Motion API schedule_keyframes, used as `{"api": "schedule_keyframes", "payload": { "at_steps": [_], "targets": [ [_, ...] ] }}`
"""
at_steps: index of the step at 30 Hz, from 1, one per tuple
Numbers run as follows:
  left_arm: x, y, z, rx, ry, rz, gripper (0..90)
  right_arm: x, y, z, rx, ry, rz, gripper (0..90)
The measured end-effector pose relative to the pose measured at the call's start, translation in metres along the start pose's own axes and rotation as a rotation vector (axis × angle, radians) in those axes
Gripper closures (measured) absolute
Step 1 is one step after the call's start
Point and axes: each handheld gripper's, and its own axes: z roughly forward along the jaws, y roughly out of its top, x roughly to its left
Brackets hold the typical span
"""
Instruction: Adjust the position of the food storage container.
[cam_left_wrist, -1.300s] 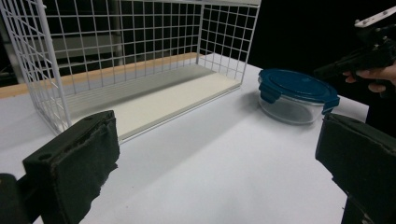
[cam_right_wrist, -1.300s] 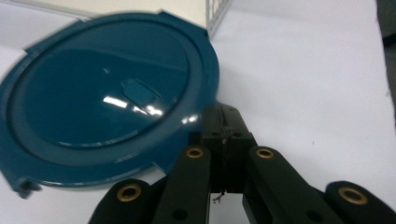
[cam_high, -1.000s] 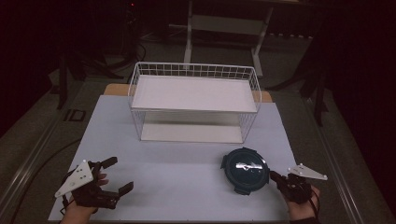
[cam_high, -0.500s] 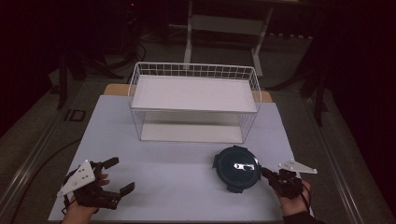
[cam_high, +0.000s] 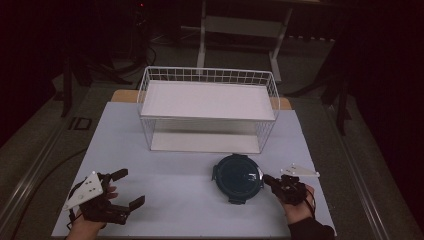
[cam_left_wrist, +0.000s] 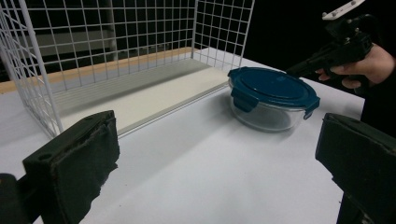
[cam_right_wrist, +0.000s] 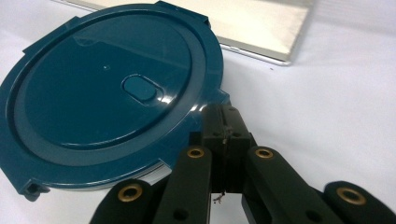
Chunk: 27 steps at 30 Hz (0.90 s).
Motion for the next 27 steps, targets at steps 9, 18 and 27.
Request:
{"api": "schedule_keyframes", "payload": {
  "at_steps": [9,18,27],
  "targets": [
    [-0.001,0.0,0.0,0.003,-0.003,0.006,0.0,0.013,0.009,0.013,0.0,0.038,-0.034,90.0],
    [-0.001,0.0,0.0,0.003,-0.005,0.007,0.0,0.012,0.007,0.015,0.008,0.032,-0.016,90.0],
    [-0.001,-0.001,0.002,0.01,-0.011,0.009,0.0,0.016,0.011,0.021,0.006,0.053,-0.02,90.0]
  ]
}}
